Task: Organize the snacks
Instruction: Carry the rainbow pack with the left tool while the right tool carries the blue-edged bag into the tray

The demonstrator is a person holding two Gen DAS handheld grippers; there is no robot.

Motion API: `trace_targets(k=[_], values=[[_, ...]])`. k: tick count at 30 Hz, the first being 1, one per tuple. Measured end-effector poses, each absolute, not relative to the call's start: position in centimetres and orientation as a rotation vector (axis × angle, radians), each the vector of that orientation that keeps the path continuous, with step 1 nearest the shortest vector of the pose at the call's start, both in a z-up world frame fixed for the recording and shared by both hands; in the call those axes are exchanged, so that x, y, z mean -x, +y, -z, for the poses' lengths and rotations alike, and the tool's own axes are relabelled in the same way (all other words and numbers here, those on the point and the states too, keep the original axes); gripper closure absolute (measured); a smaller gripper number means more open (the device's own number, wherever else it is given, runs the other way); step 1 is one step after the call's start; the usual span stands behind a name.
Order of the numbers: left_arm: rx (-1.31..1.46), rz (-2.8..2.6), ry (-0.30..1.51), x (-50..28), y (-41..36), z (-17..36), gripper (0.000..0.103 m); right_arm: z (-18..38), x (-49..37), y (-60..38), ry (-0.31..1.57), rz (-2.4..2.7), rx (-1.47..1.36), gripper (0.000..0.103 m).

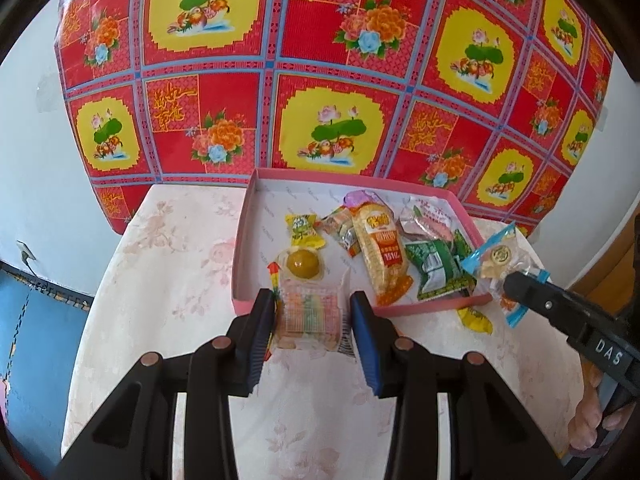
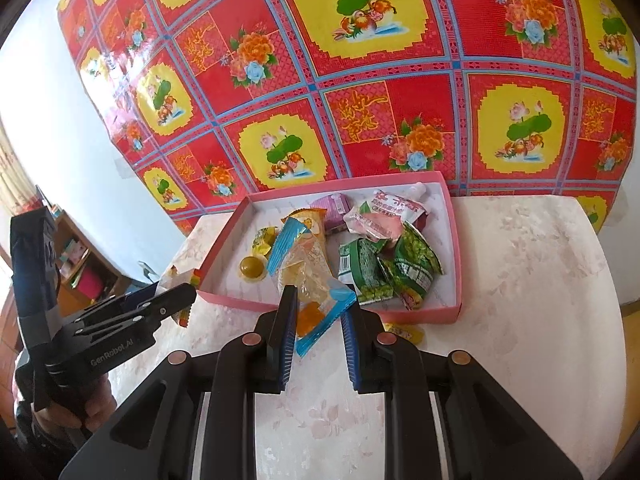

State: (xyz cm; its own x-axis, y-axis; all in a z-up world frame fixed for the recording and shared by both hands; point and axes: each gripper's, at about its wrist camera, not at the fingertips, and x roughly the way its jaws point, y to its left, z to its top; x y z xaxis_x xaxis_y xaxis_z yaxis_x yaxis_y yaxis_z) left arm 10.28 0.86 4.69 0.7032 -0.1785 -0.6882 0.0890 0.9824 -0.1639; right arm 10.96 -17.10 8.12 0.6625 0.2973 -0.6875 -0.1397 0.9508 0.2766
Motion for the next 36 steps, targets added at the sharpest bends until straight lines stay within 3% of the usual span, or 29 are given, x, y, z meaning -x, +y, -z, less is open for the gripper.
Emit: trace_targets(k=[36], values=[[0.078,0.183,0.82,-17.4,-1.3,-0.8,0.062,-6.7,-18.0,-16.5,0.887,-0.166,-0.223,0.081]])
